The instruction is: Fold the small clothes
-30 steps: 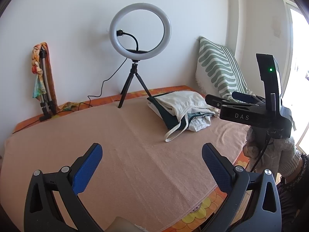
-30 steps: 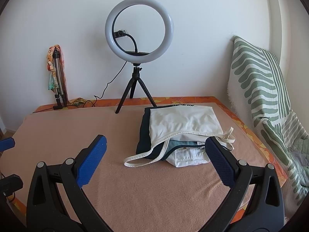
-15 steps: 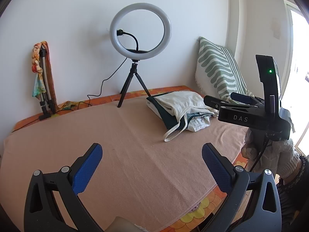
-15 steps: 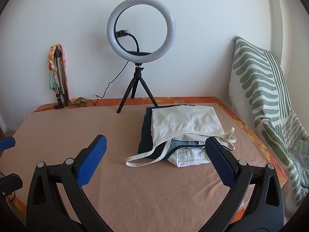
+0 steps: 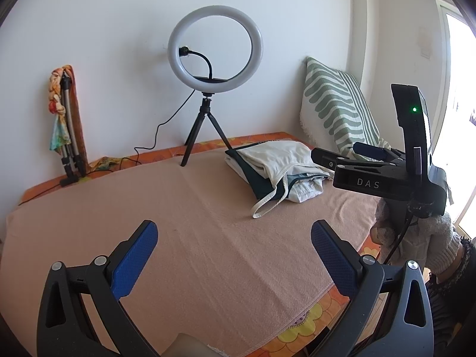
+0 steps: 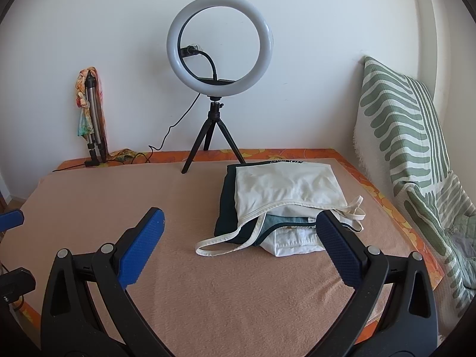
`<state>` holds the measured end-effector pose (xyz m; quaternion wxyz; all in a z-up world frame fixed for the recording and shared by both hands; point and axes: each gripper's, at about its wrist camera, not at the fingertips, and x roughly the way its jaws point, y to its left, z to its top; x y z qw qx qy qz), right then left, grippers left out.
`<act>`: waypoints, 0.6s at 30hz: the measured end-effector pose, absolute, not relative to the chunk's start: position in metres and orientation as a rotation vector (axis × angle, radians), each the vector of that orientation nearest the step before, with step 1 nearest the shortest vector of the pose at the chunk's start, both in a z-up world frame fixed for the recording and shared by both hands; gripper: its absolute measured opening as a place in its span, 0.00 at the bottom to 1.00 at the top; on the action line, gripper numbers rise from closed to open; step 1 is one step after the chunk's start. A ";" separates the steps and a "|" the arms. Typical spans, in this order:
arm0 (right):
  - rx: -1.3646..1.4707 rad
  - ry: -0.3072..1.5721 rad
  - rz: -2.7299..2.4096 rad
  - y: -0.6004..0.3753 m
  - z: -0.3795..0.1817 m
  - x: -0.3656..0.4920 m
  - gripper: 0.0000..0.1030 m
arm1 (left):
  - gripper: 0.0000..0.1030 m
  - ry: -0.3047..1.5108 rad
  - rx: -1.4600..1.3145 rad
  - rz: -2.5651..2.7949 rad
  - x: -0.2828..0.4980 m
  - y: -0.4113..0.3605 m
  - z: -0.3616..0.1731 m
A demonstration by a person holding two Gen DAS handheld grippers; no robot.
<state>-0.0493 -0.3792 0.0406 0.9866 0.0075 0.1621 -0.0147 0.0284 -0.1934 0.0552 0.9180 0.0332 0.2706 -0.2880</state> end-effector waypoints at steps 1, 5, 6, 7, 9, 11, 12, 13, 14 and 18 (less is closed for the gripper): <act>0.016 0.326 -0.027 -0.379 0.041 -0.049 1.00 | 1.00 0.557 0.068 -0.594 0.028 -0.194 0.055; 0.015 0.326 -0.026 -0.379 0.041 -0.049 1.00 | 1.00 0.556 0.070 -0.596 0.028 -0.194 0.056; 0.015 0.327 -0.027 -0.378 0.041 -0.049 1.00 | 1.00 0.557 0.069 -0.596 0.028 -0.193 0.056; 0.014 0.326 -0.028 -0.378 0.041 -0.049 1.00 | 1.00 0.557 0.069 -0.596 0.028 -0.193 0.056; 0.015 0.326 -0.027 -0.378 0.041 -0.049 1.00 | 1.00 0.554 0.069 -0.594 0.028 -0.193 0.057; 0.012 0.326 -0.025 -0.377 0.041 -0.049 1.00 | 1.00 0.551 0.069 -0.593 0.027 -0.192 0.057; 0.013 0.326 -0.025 -0.377 0.041 -0.049 1.00 | 1.00 0.550 0.069 -0.595 0.027 -0.192 0.057; 0.011 0.327 -0.023 -0.377 0.041 -0.049 1.00 | 1.00 0.551 0.070 -0.595 0.027 -0.192 0.057; 0.010 0.328 -0.019 -0.377 0.041 -0.047 1.00 | 1.00 0.550 0.069 -0.594 0.027 -0.192 0.057; 0.004 0.329 -0.012 -0.375 0.040 -0.046 1.00 | 1.00 0.548 0.070 -0.592 0.027 -0.191 0.057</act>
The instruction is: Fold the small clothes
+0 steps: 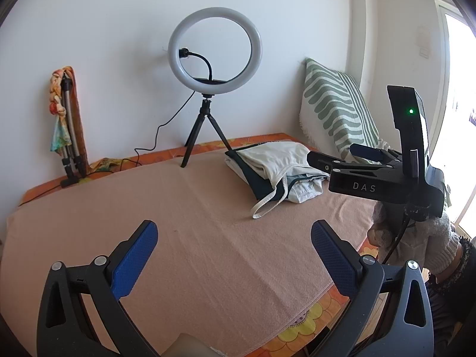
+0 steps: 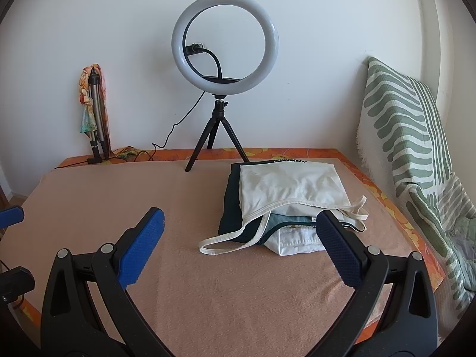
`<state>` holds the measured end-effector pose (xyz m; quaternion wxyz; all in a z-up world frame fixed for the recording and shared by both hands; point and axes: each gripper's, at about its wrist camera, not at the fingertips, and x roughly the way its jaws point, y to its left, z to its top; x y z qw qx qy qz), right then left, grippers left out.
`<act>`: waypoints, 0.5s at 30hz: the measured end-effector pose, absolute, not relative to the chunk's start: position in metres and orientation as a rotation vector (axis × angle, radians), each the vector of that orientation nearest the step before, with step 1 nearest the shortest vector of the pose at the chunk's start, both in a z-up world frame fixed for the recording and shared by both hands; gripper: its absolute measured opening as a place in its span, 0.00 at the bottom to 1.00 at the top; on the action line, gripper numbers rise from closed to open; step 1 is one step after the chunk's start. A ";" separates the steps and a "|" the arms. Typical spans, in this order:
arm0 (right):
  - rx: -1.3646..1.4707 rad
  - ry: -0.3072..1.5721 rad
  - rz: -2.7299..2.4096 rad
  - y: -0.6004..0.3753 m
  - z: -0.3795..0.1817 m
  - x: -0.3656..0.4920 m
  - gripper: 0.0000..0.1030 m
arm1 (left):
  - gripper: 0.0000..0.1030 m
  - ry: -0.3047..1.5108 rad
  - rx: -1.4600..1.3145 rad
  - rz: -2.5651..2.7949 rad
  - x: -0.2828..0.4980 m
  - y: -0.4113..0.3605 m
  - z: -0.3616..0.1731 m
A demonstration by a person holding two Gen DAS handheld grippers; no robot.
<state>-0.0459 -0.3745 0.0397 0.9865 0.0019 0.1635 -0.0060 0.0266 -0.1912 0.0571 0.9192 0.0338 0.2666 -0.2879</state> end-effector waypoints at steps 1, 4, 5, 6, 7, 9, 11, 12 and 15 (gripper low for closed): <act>0.004 0.329 -0.011 -0.374 0.040 -0.046 1.00 | 1.00 0.549 0.070 -0.592 0.027 -0.191 0.057; 0.000 0.330 -0.007 -0.373 0.039 -0.044 1.00 | 1.00 0.552 0.065 -0.594 0.027 -0.190 0.057; 0.000 0.330 -0.006 -0.373 0.039 -0.044 1.00 | 1.00 0.555 0.062 -0.598 0.028 -0.189 0.057; -0.001 0.330 -0.005 -0.373 0.039 -0.044 1.00 | 1.00 0.555 0.061 -0.598 0.028 -0.189 0.057; -0.002 0.330 -0.004 -0.373 0.038 -0.044 1.00 | 1.00 0.551 0.062 -0.603 0.027 -0.188 0.057; -0.003 0.330 -0.004 -0.373 0.038 -0.044 1.00 | 1.00 0.551 0.069 -0.610 0.027 -0.189 0.056; -0.003 0.331 -0.001 -0.373 0.038 -0.044 1.00 | 1.00 0.549 0.068 -0.607 0.027 -0.189 0.057; -0.004 0.331 0.000 -0.373 0.038 -0.043 1.00 | 1.00 0.547 0.070 -0.608 0.027 -0.189 0.057; -0.008 0.329 0.001 -0.373 0.037 -0.043 1.00 | 1.00 0.545 0.072 -0.603 0.026 -0.189 0.057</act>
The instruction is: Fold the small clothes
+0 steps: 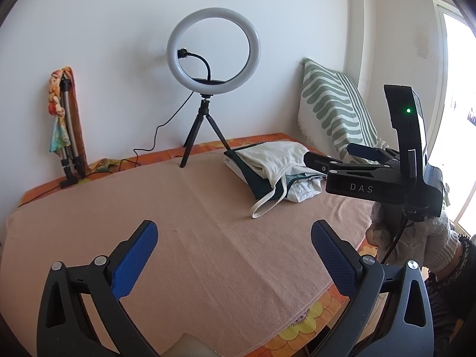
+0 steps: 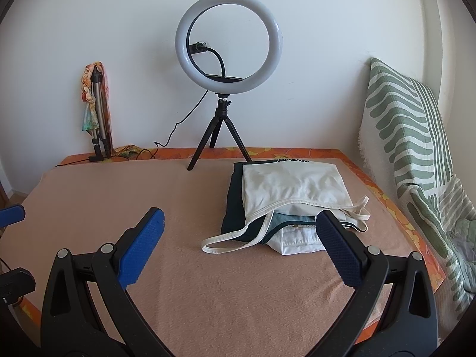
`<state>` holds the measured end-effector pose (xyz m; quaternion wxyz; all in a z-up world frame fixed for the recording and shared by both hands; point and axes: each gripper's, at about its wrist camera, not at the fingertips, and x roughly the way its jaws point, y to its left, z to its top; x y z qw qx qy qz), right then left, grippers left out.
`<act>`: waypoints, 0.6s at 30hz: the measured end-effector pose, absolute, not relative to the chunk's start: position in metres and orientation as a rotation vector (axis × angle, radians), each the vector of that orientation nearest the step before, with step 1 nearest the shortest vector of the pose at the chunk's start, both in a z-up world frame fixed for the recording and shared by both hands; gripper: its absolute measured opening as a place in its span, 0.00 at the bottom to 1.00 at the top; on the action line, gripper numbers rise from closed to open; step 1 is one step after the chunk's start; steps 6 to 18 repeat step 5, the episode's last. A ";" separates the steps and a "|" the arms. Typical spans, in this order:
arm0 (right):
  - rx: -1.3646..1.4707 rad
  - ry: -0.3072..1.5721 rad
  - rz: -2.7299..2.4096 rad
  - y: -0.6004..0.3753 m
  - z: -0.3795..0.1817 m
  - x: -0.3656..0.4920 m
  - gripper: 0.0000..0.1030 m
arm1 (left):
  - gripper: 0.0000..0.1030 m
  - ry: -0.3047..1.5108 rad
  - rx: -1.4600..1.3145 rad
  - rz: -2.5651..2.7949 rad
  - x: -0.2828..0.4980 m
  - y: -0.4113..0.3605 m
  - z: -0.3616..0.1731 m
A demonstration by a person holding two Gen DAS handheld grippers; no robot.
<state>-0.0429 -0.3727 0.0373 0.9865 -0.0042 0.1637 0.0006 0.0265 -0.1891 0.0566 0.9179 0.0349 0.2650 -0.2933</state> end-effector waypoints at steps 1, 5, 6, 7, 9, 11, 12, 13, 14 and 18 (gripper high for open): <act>-0.005 0.330 0.001 -0.372 0.037 -0.044 1.00 | 1.00 0.546 0.073 -0.603 0.027 -0.189 0.056; -0.008 0.330 0.006 -0.373 0.038 -0.042 1.00 | 1.00 0.549 0.071 -0.598 0.027 -0.188 0.056; -0.008 0.330 0.006 -0.373 0.038 -0.042 1.00 | 1.00 0.549 0.071 -0.598 0.027 -0.188 0.056; -0.008 0.330 0.006 -0.373 0.038 -0.042 1.00 | 1.00 0.549 0.071 -0.598 0.027 -0.188 0.056; -0.008 0.330 0.006 -0.373 0.038 -0.042 1.00 | 1.00 0.549 0.071 -0.598 0.027 -0.188 0.056; -0.008 0.330 0.006 -0.373 0.038 -0.042 1.00 | 1.00 0.549 0.071 -0.598 0.027 -0.188 0.056; -0.008 0.330 0.006 -0.373 0.038 -0.042 1.00 | 1.00 0.549 0.071 -0.598 0.027 -0.188 0.056; -0.008 0.330 0.006 -0.373 0.038 -0.042 1.00 | 1.00 0.549 0.071 -0.598 0.027 -0.188 0.056; -0.008 0.330 0.006 -0.373 0.038 -0.042 1.00 | 1.00 0.549 0.071 -0.598 0.027 -0.188 0.056; -0.008 0.330 0.006 -0.373 0.038 -0.042 1.00 | 1.00 0.549 0.071 -0.598 0.027 -0.188 0.056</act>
